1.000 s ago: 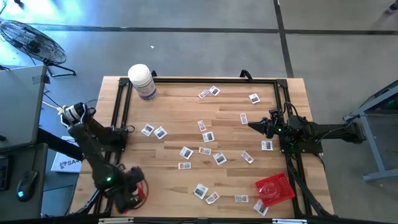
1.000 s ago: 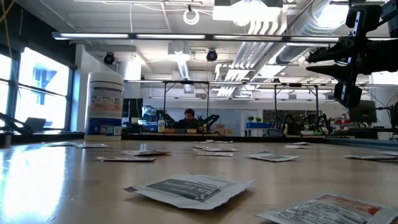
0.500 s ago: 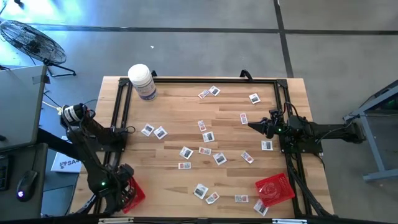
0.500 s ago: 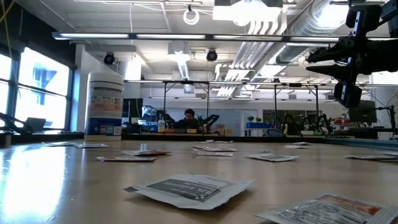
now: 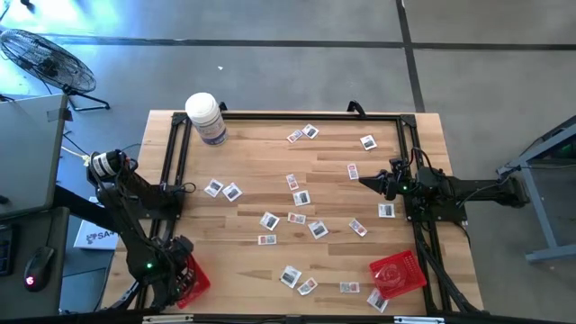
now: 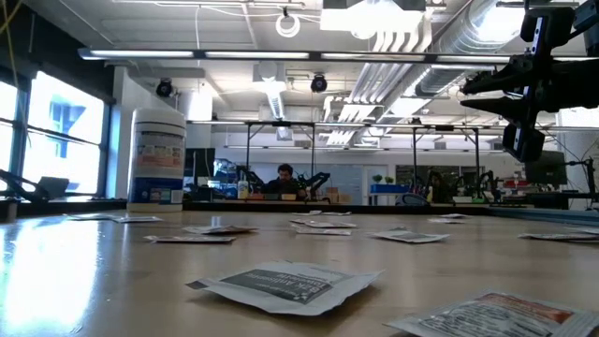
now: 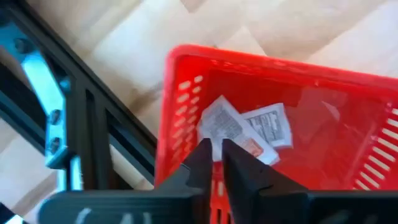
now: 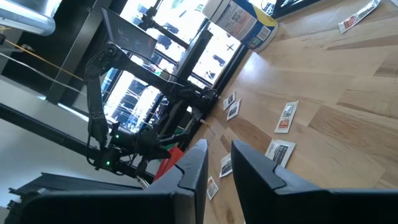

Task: Pick & Place First Aid Supplies
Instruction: Put the ointment pack into the left red bin

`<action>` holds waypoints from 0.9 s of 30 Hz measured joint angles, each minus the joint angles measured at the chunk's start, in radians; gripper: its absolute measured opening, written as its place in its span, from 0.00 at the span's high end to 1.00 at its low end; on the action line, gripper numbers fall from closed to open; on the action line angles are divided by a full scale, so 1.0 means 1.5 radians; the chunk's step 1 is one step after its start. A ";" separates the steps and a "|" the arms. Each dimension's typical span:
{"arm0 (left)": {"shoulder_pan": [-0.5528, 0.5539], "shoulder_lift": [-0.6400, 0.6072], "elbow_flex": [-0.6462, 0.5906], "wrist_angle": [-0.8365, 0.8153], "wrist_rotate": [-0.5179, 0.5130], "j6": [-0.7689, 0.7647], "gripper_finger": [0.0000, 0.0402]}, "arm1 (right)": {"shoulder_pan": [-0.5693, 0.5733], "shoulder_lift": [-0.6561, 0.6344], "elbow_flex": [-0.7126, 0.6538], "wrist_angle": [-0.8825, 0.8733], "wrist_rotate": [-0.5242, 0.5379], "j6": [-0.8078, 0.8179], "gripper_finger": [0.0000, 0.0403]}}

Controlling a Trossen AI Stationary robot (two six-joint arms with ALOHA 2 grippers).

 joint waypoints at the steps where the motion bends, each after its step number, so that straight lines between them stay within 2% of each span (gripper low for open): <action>1: 0.000 0.000 0.000 -0.003 -0.005 0.001 0.89 | 0.000 0.000 0.000 0.000 0.000 0.000 0.84; 5: 0.000 0.000 0.000 0.000 -0.022 0.016 0.84 | 0.000 0.000 0.000 0.000 0.000 0.000 0.84; 11: 0.000 -0.002 0.017 0.002 -0.026 0.017 0.83 | 0.000 0.000 0.000 0.000 0.000 0.000 0.84; 13: 0.000 -0.004 0.033 0.001 -0.047 0.018 0.83 | 0.000 0.000 0.000 0.000 0.000 0.000 0.84; 16: 0.000 -0.005 0.061 0.000 -0.124 0.020 0.83 | 0.000 0.000 0.000 0.000 0.000 0.000 0.84; 22: 0.012 -0.005 0.076 0.005 -0.346 0.070 0.83 | 0.000 0.000 0.000 0.000 0.000 0.000 0.84; 27: 0.069 -0.001 0.074 0.029 -0.448 0.165 0.83 | 0.000 0.000 0.000 0.000 0.000 0.000 0.84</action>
